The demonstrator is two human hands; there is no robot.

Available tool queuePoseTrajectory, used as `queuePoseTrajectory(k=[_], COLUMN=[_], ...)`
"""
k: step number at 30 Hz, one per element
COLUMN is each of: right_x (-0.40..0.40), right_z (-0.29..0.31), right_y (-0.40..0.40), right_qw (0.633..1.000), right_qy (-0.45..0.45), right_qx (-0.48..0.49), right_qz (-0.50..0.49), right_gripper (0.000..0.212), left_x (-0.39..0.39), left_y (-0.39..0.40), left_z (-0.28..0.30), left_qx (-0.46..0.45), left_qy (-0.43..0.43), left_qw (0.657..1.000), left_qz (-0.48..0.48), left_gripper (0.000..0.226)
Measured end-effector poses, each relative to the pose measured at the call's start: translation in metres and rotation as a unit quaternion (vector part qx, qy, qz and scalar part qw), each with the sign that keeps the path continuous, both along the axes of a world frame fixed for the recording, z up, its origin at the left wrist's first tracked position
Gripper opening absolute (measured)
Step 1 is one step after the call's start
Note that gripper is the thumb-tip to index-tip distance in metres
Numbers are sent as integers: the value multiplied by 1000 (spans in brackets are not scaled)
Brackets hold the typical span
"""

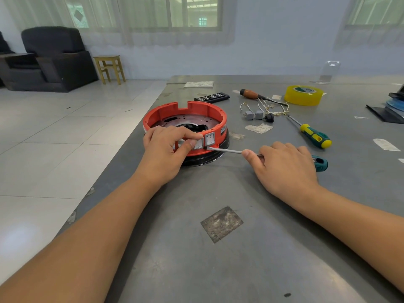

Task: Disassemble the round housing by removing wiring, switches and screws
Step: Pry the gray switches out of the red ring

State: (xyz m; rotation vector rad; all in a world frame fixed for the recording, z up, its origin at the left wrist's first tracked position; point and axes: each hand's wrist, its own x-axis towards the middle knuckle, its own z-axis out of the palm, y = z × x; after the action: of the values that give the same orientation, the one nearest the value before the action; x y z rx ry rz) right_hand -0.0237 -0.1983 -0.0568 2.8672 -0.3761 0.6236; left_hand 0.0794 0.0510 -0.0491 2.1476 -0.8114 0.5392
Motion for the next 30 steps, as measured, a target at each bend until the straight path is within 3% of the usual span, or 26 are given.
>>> queuePoseTrajectory(k=[15, 23, 30], right_x=[39, 71, 89], right_z=[4, 4, 7], right_y=[-11, -13, -15], right_qw=[999, 998, 996], right_qy=[-1, -62, -86], right_qx=[40, 30, 17], right_qz=[4, 10, 19], right_gripper=[78, 63, 65], left_x=[-5, -8, -8], left_y=[-2, -1, -1], left_z=[9, 12, 13], left_qx=[60, 64, 49], left_qy=[13, 42, 80], left_qw=[998, 997, 996], left_qz=[14, 11, 8], left_gripper=[18, 20, 23])
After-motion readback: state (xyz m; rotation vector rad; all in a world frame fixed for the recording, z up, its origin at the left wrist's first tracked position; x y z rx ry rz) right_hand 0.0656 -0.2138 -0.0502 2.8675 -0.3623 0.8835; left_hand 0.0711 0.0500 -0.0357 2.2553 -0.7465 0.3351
